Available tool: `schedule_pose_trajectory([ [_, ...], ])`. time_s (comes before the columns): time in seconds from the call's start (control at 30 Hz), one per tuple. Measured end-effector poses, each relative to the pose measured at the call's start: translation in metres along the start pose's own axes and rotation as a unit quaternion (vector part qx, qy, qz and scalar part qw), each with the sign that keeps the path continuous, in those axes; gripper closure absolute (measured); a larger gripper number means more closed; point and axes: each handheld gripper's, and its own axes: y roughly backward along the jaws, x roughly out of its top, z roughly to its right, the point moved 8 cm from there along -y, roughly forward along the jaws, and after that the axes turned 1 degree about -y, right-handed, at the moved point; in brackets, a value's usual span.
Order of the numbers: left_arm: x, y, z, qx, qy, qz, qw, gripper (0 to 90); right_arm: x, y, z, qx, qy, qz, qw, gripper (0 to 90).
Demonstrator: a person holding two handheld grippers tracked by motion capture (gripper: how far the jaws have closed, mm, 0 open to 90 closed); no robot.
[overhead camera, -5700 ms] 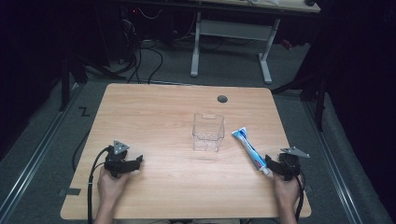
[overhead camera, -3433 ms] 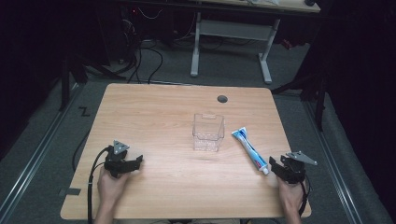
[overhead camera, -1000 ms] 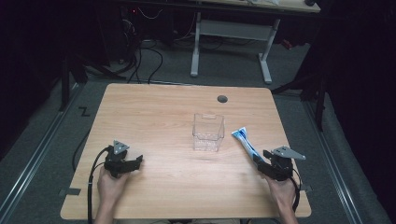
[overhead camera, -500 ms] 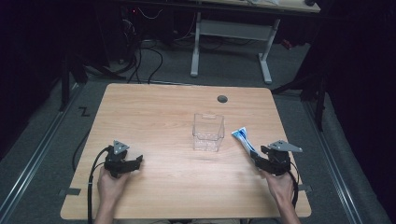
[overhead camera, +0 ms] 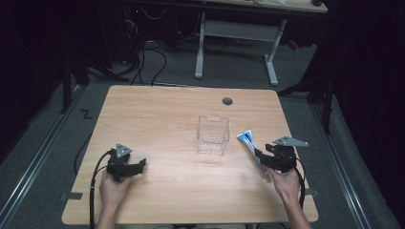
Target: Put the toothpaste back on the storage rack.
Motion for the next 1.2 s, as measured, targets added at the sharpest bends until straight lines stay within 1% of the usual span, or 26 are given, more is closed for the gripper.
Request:
schedule_pose_trajectory([
  [0.17,0.000,0.000,0.000,0.000,0.000,0.000,1.0000,25.0,0.004,-0.007,0.001,-0.003,0.009,-0.017,0.9998,45.7],
  [0.2,0.000,0.000,0.000,0.000,0.000,0.000,1.0000,25.1,0.005,-0.008,0.001,-0.002,0.007,-0.021,0.9998,45.8],
  [0.3,0.000,0.000,0.000,0.000,0.000,0.000,1.0000,25.0,0.009,-0.011,0.001,-0.002,0.013,-0.025,0.9996,45.8],
  [0.43,0.000,0.000,0.000,0.000,0.000,0.000,1.0000,25.0,0.013,-0.017,0.001,-0.008,0.020,-0.036,0.9991,46.4],
  [0.53,0.000,0.000,0.000,0.000,0.000,0.000,1.0000,25.0,0.017,-0.020,0.000,-0.013,0.030,-0.038,0.9987,47.2],
  [0.6,0.000,0.000,0.000,0.000,0.000,0.000,1.0000,25.0,0.020,-0.022,0.000,-0.014,0.033,-0.040,0.9986,47.4],
  [0.73,0.000,0.000,0.000,0.000,0.000,0.000,1.0000,25.0,0.022,-0.029,-0.001,-0.014,0.039,-0.051,0.9978,47.2],
  [0.9,0.000,0.000,0.000,0.000,0.000,0.000,1.0000,25.1,0.024,-0.039,-0.002,-0.022,0.051,-0.074,0.9957,47.3],
  [1.07,0.000,0.000,0.000,0.000,0.000,0.000,1.0000,25.1,0.022,-0.051,-0.001,-0.025,0.055,-0.098,0.9933,50.4],
  [1.2,0.000,0.000,0.000,0.000,0.000,0.000,1.0000,25.1,0.021,-0.057,-0.001,-0.032,0.057,-0.109,0.9919,50.8],
])
